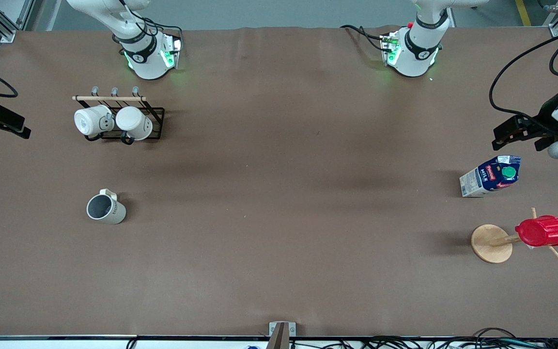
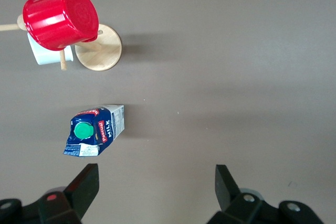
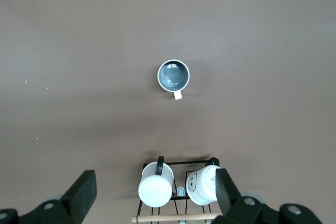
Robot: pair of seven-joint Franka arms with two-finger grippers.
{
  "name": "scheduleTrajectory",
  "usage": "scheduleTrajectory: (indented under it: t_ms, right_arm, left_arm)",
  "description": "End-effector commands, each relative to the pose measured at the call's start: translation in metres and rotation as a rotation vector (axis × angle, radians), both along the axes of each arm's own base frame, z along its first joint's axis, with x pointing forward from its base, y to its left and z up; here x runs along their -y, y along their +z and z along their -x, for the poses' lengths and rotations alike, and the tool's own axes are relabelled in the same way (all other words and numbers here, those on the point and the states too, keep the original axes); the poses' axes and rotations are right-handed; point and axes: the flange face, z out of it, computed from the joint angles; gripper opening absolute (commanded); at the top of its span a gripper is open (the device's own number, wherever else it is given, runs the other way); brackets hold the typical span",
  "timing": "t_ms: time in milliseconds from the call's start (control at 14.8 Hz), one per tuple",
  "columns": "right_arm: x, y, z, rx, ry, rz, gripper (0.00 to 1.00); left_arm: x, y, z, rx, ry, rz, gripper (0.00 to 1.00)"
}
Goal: Place cup and milk on table
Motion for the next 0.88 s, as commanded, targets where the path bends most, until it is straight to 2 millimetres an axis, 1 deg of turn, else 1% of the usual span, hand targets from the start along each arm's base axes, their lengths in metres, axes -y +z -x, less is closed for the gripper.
scheduleTrajectory:
  t_ms: [0,67,202,337,404,472,539,606,741,808]
  right_arm:
    - [0.0,-0.02,-0.004,-0.034,0.001,0.01,1.0]
    - [-0.001,-0.038,-0.013,-0.036,0.003,0.015,1.0]
    - [0.004,-0.08,-0.024,-0.03,0.003,0.039,1.0]
    - [0.009,-0.126,-0.027,-0.037,0.011,0.049,1.0]
    - [0.01,-0.157,-0.029,-0.041,0.015,0.049,1.0]
    - [0.012,-0.182,-0.032,-0.031,0.016,0.05,1.0]
    - [0.017,-0.206,-0.034,-0.026,0.012,0.051,1.0]
    - [0.023,-0.229,-0.036,-0.022,0.011,0.053,1.0]
    - [0.037,-0.267,-0.04,-0.021,0.044,0.058,1.0]
    - [0.043,-0.29,-0.045,-0.024,0.055,0.064,1.0]
  left_arm:
    - [-0.019,-0.02,-0.003,-0.01,0.037,-0.009,0.97]
    - [-0.032,-0.029,-0.004,-0.009,0.044,-0.006,0.98]
    - [-0.041,-0.054,-0.005,-0.007,0.057,-0.009,0.98]
    - [-0.059,-0.081,-0.005,0.008,0.072,-0.011,0.98]
    - [-0.073,-0.091,-0.004,0.011,0.074,-0.012,0.98]
    - [-0.087,-0.102,-0.003,0.003,0.06,-0.012,0.98]
    - [-0.107,-0.111,-0.003,-0.01,0.043,-0.012,0.98]
    - [-0.12,-0.117,-0.002,-0.021,0.035,-0.011,0.98]
    - [-0.131,-0.133,-0.005,-0.036,0.044,-0.008,0.98]
    - [-0.133,-0.142,-0.006,-0.036,0.048,-0.006,0.98]
